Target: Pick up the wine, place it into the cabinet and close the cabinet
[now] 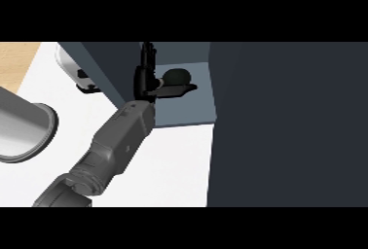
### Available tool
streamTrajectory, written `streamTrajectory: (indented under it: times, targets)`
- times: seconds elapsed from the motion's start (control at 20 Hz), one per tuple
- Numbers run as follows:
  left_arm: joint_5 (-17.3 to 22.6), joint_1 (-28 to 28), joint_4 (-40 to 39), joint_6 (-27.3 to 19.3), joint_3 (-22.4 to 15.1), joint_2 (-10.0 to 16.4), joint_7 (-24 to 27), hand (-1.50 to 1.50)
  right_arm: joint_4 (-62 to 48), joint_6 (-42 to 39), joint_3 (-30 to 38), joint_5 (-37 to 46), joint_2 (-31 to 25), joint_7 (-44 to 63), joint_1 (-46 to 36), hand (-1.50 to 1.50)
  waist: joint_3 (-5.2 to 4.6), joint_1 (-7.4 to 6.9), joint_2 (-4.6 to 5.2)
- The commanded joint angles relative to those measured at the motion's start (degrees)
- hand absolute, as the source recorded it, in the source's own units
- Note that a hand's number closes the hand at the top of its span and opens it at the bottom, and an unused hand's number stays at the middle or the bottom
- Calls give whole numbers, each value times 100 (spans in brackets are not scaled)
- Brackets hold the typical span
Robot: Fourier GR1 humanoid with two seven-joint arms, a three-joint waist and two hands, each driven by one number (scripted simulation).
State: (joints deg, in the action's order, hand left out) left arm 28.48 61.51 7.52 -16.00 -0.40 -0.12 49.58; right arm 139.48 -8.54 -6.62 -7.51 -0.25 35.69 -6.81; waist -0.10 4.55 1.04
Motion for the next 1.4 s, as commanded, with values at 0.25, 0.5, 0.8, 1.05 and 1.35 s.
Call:
streamTrajectory:
  times: [0.25, 0.5, 0.8, 1.05, 1.35]
  targets:
    - [724, -611, 514, 29, -571, 11, -122, -150, 549, 72, -70, -108, -56, 318, 195, -150, 7, -87, -105]
    - [1344, -1167, 1431, -291, -1497, 11, -211, -150, 258, 22, -199, 83, 18, -5, 299, -150, 8, -110, -111]
    - [1936, -2190, 3174, -1350, -2944, 12, -443, -150, 176, 47, 490, -308, -202, 79, -12, -150, 12, -312, -134]
    - [1815, -2714, 4288, -2168, -3601, 12, -538, -150, 725, -110, 157, -122, -66, -311, 1114, -150, 17, -394, -148]
    - [1228, -3830, 5761, -2570, -4118, 66, -749, -150, 783, 173, 125, 95, -120, 225, 502, -150, 12, -502, -149]
